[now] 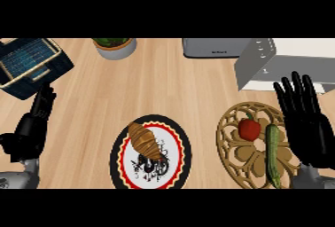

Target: Pick the squash from the placemat and place it in the tiered shelf

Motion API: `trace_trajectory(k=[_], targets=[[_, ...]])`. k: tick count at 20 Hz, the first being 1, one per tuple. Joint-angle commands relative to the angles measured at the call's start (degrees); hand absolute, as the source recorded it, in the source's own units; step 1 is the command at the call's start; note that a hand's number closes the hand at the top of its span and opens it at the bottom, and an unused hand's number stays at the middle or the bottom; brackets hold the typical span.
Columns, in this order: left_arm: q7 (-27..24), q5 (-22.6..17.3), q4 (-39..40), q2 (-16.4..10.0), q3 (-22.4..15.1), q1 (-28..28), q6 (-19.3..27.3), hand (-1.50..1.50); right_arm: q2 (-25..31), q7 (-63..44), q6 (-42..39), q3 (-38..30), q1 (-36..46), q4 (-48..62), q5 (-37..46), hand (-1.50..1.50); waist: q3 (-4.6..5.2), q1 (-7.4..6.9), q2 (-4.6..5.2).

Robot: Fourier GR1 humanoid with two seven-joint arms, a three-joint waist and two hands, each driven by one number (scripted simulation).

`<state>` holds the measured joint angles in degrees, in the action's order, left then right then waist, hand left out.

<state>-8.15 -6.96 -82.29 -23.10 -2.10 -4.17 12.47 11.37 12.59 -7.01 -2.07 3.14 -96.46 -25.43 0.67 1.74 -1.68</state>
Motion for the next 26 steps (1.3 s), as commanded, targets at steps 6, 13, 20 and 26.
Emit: trace_trajectory(k=[6,13,20,26], targets=[[11.3,-7.3,6.7,3.4,0.8,7.4,-2.5,0.0,17.0,0.1,10.4,-21.8,-12.9,2.5,10.4,1.5,-0.45,3.83,1.84],[17.8,-9.3,7.6,5.3,-2.4,4.5,-7.1,0.0,15.1,3.2,9.9,-26.5,-24.3,19.2,12.5,-1.5,-0.72,-0.83,1.67],[22.1,-9.5,5.5,4.8,-1.2,3.0,-6.9,0.0,17.3,4.5,-4.1,-24.4,-36.8,6.2,12.7,-1.5,-0.62,-0.88,1.54],[22.5,-8.2,6.2,6.3,-1.8,1.8,-6.0,0.0,23.9,-16.9,-6.3,-25.9,-39.0,-12.6,9.0,-1.5,-0.52,-1.17,1.67]])
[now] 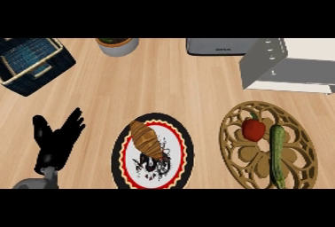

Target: Pick the squash from the placemat and place it in the tiered shelf

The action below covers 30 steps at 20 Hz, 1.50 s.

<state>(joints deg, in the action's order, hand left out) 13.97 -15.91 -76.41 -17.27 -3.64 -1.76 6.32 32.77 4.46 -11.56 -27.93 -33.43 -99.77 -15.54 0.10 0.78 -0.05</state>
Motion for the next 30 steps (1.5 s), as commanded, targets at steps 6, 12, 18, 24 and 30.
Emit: trace_trajectory(k=[6,12,18,24,30], targets=[[1.4,0.9,-1.4,1.6,-1.3,0.3,-0.6,0.0,3.4,-31.2,7.2,5.4,4.8,-17.9,5.1,-1.5,0.01,-1.63,0.19],[-1.0,1.3,3.1,1.3,0.8,-3.0,-1.7,0.0,1.7,-47.2,15.3,17.0,13.2,-22.1,19.8,-1.5,0.0,-1.68,0.36],[0.7,1.1,3.7,1.2,2.4,-4.4,-2.9,0.0,1.6,-57.3,11.2,22.2,23.9,-14.6,23.4,-1.5,-0.07,-1.23,0.2],[3.0,4.3,-1.5,3.3,0.8,-2.2,0.8,0.0,-1.8,-58.2,9.0,28.3,29.9,-7.4,30.7,-1.5,-0.12,-1.4,0.14],[-1.6,3.2,5.4,1.9,4.6,-1.9,-4.9,0.0,-5.4,-66.0,7.4,29.1,23.9,-16.4,35.3,-1.5,-0.07,-0.49,0.04]])
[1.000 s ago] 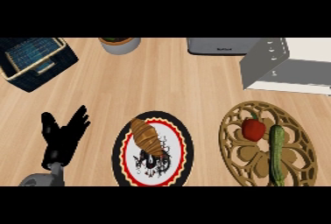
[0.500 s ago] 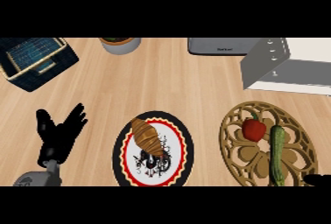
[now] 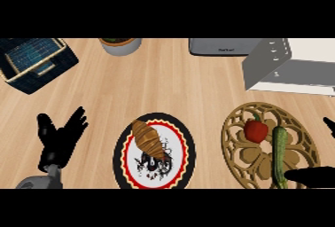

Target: Pick the squash from the placemat and place it in the tiered shelf

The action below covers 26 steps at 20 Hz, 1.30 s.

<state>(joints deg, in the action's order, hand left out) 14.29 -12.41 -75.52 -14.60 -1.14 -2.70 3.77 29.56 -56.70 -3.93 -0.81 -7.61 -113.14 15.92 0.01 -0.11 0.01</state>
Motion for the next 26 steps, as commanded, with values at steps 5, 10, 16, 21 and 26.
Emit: trace_trajectory(k=[5,10,16,21,26], targets=[[-0.7,3.4,0.0,2.8,0.3,0.2,1.5,0.0,-4.8,-1.6,-1.3,0.9,0.7,3.0,8.8,-1.5,-0.01,0.18,-0.02],[-1.7,4.1,1.4,4.4,0.6,0.1,0.6,0.0,-7.5,0.2,-2.2,1.4,-3.0,1.1,11.3,-1.5,-0.01,0.37,-0.05],[1.3,2.4,-1.0,1.7,4.6,0.0,-2.5,0.0,-11.2,2.9,-1.4,2.0,2.1,10.3,17.0,-1.5,-0.01,0.16,-0.03],[6.9,2.8,-5.1,1.7,3.9,-0.5,-2.1,0.0,-13.5,6.3,2.9,3.4,1.5,16.4,23.2,-1.5,-0.03,0.04,-0.03],[4.2,3.5,-6.0,2.7,4.6,2.2,-3.2,0.0,-14.2,11.5,5.1,0.4,1.9,21.4,24.8,-1.5,-0.02,0.06,-0.04]])
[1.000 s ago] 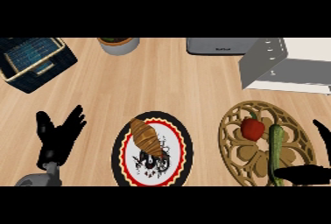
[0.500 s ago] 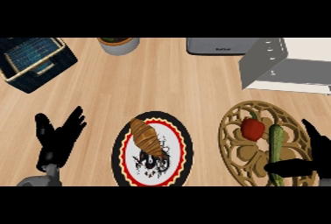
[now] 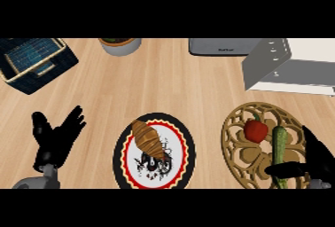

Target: Pick the squash from the placemat and place it in the tiered shelf

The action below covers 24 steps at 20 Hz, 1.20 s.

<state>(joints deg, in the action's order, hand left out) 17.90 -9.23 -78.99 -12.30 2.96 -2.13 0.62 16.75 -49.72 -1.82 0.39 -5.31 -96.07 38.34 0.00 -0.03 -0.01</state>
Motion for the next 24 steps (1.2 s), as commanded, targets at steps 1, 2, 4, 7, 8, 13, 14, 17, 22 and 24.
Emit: trace_trajectory(k=[1,2,4,7,8,13,14,17,22,24], targets=[[0.7,0.8,0.7,1.1,0.8,-1.7,0.8,0.0,-2.4,0.3,1.6,-0.6,6.7,6.5,2.9,-1.5,0.0,-0.09,0.03],[1.4,1.0,-1.8,0.4,1.0,0.6,-0.1,0.0,-1.4,5.6,2.8,-2.4,0.6,4.6,2.1,-1.5,0.0,0.05,-0.01],[-1.8,1.3,6.4,1.1,1.9,-4.3,-0.2,0.0,-1.1,5.6,2.3,-4.2,8.7,11.3,0.8,-1.5,0.0,-0.01,0.09],[-1.4,4.7,0.2,4.7,-2.1,0.5,2.4,0.0,-3.3,9.5,5.8,-2.3,1.6,9.5,3.8,-1.5,-0.01,0.05,0.01],[-4.9,1.4,7.2,1.5,2.6,-1.2,-2.8,0.0,-3.5,9.8,4.8,-3.0,3.3,10.5,3.3,-1.5,0.01,0.08,0.03],[-1.2,1.4,2.3,1.1,2.5,-0.7,-2.0,0.0,-4.3,13.3,2.4,-0.5,5.1,15.2,3.1,1.5,-0.01,-0.18,0.06],[-0.8,2.8,0.6,2.7,0.6,-0.2,-0.3,0.0,0.2,15.0,-6.0,-0.6,5.0,15.2,-0.7,1.5,-0.04,-0.49,0.09],[-2.2,0.5,2.8,0.5,2.9,-0.1,-3.9,0.0,-3.3,14.6,-3.6,2.6,7.4,14.7,2.4,1.5,0.0,-0.33,0.07],[-1.3,3.9,1.2,3.7,0.8,-0.2,1.2,0.0,-5.2,18.1,-0.3,2.8,3.2,11.7,2.1,1.5,-0.01,0.03,-0.06],[-0.6,1.3,2.6,0.4,3.2,-1.1,-2.6,0.0,-6.8,19.0,2.9,4.5,1.1,8.2,4.2,1.5,0.01,0.23,-0.08]])
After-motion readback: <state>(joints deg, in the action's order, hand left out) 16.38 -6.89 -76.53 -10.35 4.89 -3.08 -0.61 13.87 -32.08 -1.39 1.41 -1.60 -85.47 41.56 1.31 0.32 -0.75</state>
